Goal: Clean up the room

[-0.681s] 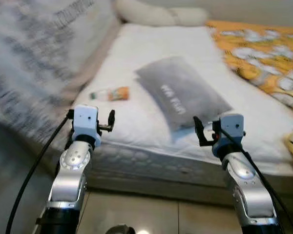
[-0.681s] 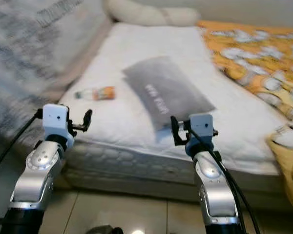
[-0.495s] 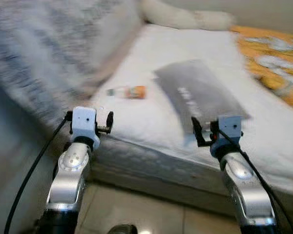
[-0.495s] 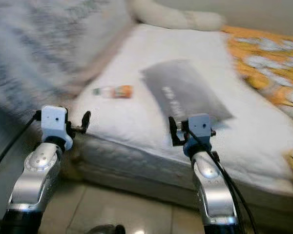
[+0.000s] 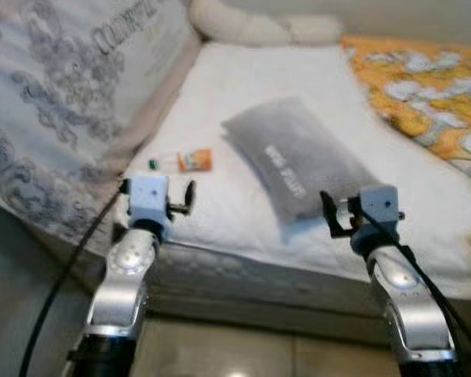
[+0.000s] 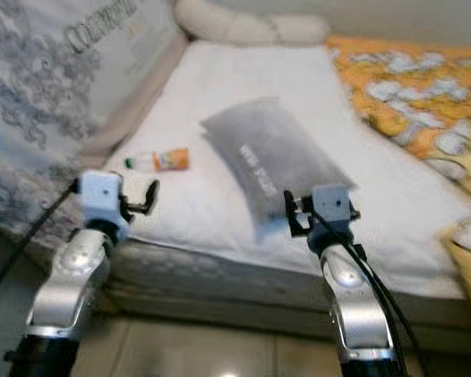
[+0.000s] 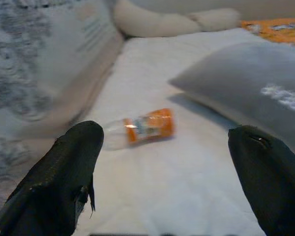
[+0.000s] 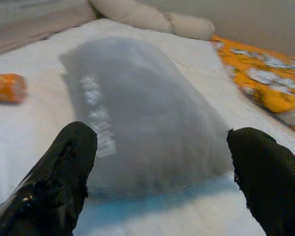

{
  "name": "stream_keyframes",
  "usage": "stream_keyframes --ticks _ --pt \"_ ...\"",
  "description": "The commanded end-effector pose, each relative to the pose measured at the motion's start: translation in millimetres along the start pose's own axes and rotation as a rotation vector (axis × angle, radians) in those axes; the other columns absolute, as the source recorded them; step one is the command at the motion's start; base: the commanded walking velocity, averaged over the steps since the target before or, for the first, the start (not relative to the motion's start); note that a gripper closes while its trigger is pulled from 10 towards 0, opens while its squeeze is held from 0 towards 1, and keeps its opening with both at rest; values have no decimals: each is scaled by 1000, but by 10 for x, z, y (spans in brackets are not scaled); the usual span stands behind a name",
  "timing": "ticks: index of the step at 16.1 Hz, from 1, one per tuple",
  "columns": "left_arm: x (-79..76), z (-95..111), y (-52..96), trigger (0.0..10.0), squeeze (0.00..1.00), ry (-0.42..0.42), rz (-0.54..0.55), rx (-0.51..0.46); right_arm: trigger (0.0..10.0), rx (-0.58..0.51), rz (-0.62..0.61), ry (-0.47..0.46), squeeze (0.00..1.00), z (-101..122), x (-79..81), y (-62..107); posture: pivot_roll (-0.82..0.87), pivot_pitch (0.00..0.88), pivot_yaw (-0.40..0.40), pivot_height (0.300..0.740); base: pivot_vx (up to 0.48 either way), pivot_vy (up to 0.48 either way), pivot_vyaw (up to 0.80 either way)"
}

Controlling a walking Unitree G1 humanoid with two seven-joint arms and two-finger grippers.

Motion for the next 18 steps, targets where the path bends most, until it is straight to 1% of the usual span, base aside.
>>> stream_keyframes --ticks 1,3,5,7,9,13,14,15,16,17,18 --pt "123 -35 12 10000 0 -16 33 13 10000 -13 37 -4 0 37 108 -20 -18 0 5 740 345 0 800" --pt "123 -32 6 10000 0 -18 31 11 10000 -12 39 -3 0 38 109 -23 -18 0 5 740 349 0 800" --pt "117 -22 -1 10000 0 -22 28 7 10000 -6 82 18 0 28 150 -22 -17 0 7 740 351 0 800" --pt "117 -17 -6 10000 0 -25 26 5 10000 3 89 23 0 12 169 -26 -15 0 6 740 352 0 744" --pt "123 -26 -8 10000 0 -26 27 8 10000 8 76 2 0 1 161 -29 -14 0 7 740 330 0 0" --pt "97 -99 11 10000 0 0 35 39 10000 7 72 8 0 6 139 -32 -16 0 6 740 300 0 0" --pt "97 -116 15 10000 0 8 39 47 10000 7 71 9 0 5 138 -32 -16 0 6 740 0 0 0" --pt "84 -166 24 10000 0 -6 35 71 10000 10 71 11 0 0 131 -32 -16 0 6 740 0 0 0" --pt "91 -180 30 10000 0 -14 37 70 10000 12 70 13 0 -3 125 -32 -18 0 7 740 0 0 0" --pt "103 -167 28 10000 0 -35 38 61 10000 10 79 33 0 2 131 -33 -18 0 7 740 0 0 0" --pt "111 -155 25 10000 0 -49 42 55 10000 6 82 44 0 7 133 -33 -16 0 7 740 0 0 638"
Point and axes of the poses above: a point about 5 cm out from each wrist's last joint towards the gripper, its own y axis pointing back from the gripper into the wrist, its own z axis along the axis of the wrist's last joint, x = y × z, the point moved 1 cm from there along -y, pointing out of the wrist towards the gripper, and after that the axes turned 9 degrees about -y, right-handed, at the moved point
